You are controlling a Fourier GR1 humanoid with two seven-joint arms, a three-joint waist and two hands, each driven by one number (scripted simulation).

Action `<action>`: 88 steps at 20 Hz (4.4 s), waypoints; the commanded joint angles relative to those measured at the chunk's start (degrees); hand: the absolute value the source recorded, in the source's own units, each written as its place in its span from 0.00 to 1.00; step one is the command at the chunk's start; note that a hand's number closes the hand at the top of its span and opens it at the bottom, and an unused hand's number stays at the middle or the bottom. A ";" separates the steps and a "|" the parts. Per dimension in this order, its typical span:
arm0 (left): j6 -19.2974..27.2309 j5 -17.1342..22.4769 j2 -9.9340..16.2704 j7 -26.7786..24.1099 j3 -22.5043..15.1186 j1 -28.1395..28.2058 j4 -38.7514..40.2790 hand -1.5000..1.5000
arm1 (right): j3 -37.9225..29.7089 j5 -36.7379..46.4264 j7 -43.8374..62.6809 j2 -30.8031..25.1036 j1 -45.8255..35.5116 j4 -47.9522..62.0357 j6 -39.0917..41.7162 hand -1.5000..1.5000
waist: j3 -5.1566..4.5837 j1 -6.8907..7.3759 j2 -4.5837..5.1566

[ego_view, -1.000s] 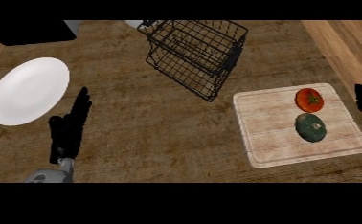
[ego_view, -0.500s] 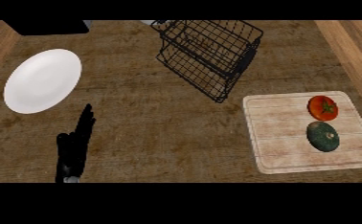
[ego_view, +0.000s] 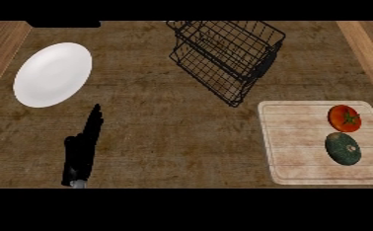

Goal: Pick the squash from the cutting board and place it in the tiered basket

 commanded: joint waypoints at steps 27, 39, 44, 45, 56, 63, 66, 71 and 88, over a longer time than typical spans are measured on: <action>-1.57 -1.54 -1.48 -0.90 0.96 0.82 1.01 0.50 | 23.24 37.75 58.33 -3.05 -30.80 7.25 21.32 0.00 | 0.35 1.19 -0.32; -0.50 -2.97 -3.24 1.28 -0.98 3.29 -2.65 0.50 | 20.23 33.52 60.72 -0.24 -39.19 17.07 32.06 0.00 | 0.35 1.27 -0.41; -2.25 -2.33 -1.96 -1.54 1.99 0.60 1.10 0.50 | 21.13 33.72 62.04 2.80 -40.88 16.77 34.80 0.00 | 0.29 0.58 -0.40; -2.45 -2.04 -1.17 0.01 2.14 2.28 -0.99 0.50 | 21.12 35.36 61.08 3.75 -38.94 16.13 32.87 0.00 | 0.33 0.45 -0.51; -2.84 -2.08 -2.41 1.67 3.57 -1.60 0.51 0.50 | 14.77 32.49 55.09 6.46 -42.03 25.08 36.44 0.00 | 0.37 0.21 -0.44; -0.81 -4.99 -5.13 -0.23 0.91 3.97 -1.02 0.50 | 12.67 33.47 49.44 9.08 -38.14 27.13 35.92 0.00 | 0.39 0.22 -0.51; -2.37 -4.13 -3.62 5.26 1.83 1.22 -3.94 0.50 | 13.87 36.28 53.91 11.49 -42.24 27.16 36.82 0.00 | 0.39 0.43 -0.50; -4.38 -3.29 -3.33 0.92 4.75 2.21 -1.00 0.50 | 12.51 39.48 47.64 13.62 -40.25 29.43 34.95 1.00 | 0.38 0.21 -0.53; -4.60 -6.29 -4.99 1.31 3.96 0.86 -0.73 0.50 | 38.29 57.77 37.98 23.44 -48.79 27.74 40.29 1.00 | 0.29 1.90 -0.65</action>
